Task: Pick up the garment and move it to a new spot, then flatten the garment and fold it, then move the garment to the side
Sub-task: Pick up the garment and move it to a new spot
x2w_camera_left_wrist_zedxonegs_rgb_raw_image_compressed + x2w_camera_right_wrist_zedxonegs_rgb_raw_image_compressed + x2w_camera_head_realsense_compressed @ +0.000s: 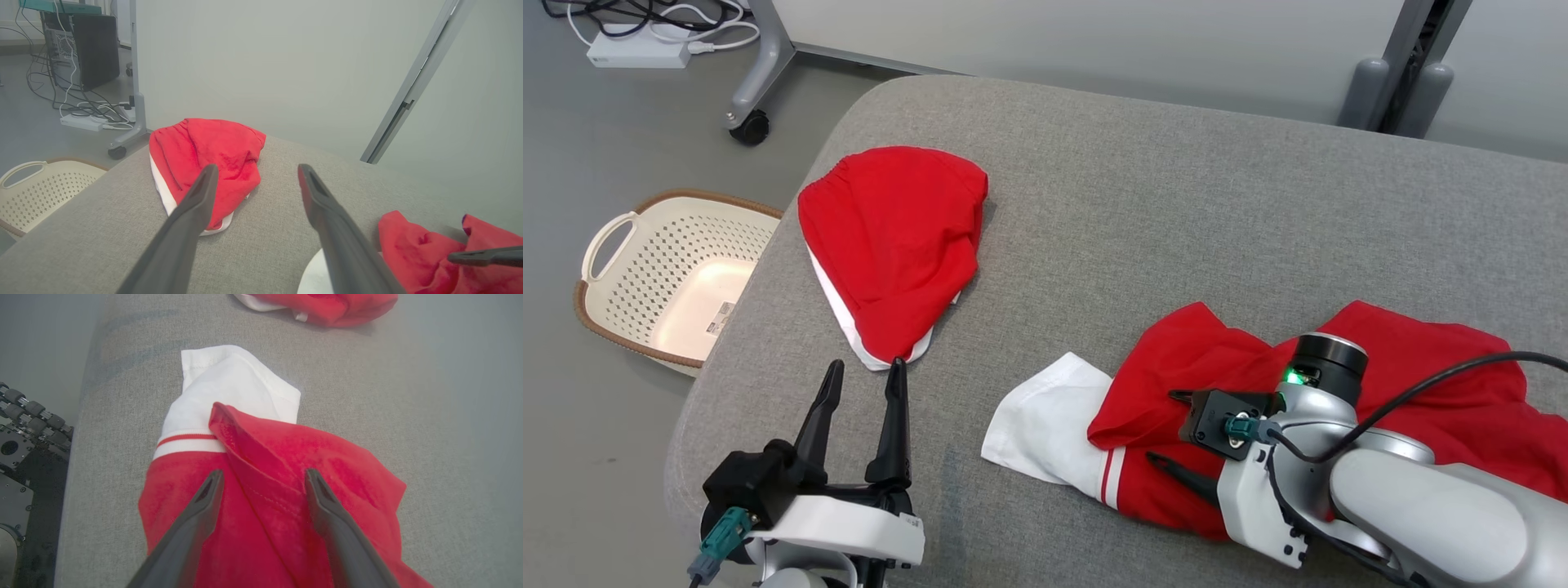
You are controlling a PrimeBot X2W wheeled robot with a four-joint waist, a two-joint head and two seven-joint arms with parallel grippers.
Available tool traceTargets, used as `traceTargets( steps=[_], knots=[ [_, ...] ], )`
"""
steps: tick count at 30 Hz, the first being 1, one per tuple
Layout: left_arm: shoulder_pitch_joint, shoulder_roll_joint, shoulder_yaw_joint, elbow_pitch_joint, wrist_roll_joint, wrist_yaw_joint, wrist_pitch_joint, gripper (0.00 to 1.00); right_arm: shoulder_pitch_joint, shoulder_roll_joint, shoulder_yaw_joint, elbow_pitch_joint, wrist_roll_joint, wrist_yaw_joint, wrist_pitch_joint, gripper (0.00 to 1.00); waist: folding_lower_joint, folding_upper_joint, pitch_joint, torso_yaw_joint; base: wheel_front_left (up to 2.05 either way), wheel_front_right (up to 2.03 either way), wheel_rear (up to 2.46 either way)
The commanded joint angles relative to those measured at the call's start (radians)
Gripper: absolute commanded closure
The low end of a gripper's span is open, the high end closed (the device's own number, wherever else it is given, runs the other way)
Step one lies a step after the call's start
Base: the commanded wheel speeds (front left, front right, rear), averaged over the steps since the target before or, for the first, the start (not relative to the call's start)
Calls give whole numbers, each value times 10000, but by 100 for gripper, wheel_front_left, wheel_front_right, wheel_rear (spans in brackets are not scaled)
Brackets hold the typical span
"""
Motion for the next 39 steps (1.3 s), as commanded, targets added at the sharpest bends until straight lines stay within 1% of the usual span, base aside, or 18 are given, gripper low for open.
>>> traceTargets(
  steps=[1, 5, 8, 9, 10, 11, 12, 21, 26, 28, 32, 39],
  knots=[
    [-30, 35, 20, -29, -55, 12, -3, 0, -53, 7, 3, 67, -28, -6, -5, 0, 0, 0, 9, 14, 0, 0, 0],
    [-25, 35, 22, -47, -60, 15, -3, 0, -21, -26, 4, 194, -25, -6, 86, 0, 0, 0, 60, 54, 0, 0, 0],
    [-24, 35, 6, -69, -62, 55, -3, 0, -111, -51, 2, 417, 209, -6, 184, 0, 0, 0, 86, 74, 0, 0, 0],
    [-19, 35, 5, -75, -67, 56, -3, 0, -144, -30, 2, 477, 252, -6, 193, 18, 0, 0, 94, 82, 0, 0, 0],
    [-14, 35, -2, -79, -75, 62, -3, 0, -152, -20, 3, 520, 287, -6, 195, 58, 0, 0, 100, 88, 0, 0, 0],
    [-8, 35, -5, -81, -81, 67, -3, 0, -179, -23, 3, 561, 312, -6, 152, 91, 0, 0, 110, 89, 0, 0, 0],
    [-6, 35, -12, -82, -84, 67, -3, 0, -206, -28, 1, 587, 330, -6, 52, 100, 0, 0, 122, 87, 0, 0, 0],
    [26, 33, 91, 6, 29, 39, -3, 0, -472, 62, -2, 963, 614, -6, -608, 100, 0, 0, 14, -92, 0, 0, 0],
    [70, 33, 250, 44, 139, -55, -3, 0, -789, 138, -5, 1184, 832, -6, -1225, 100, 0, 0, -206, -411, 0, 0, 0],
    [85, 36, 317, 59, 190, -84, -3, 0, -943, 133, -204, 1295, 944, -6, -1600, 100, 0, 0, -316, -545, 0, 0, 0],
    [185, 35, 501, 47, 282, -168, -3, 0, -1125, 83, -1133, 1567, 977, -6, -2322, 100, 0, 0, -516, -939, 0, 0, 0],
    [161, 35, 750, 28, 479, -270, -1, 0, -776, -153, -3830, 2211, 454, -6, -2981, 100, 0, 0, -578, -1934, 0, 0, 0]
  ],
)
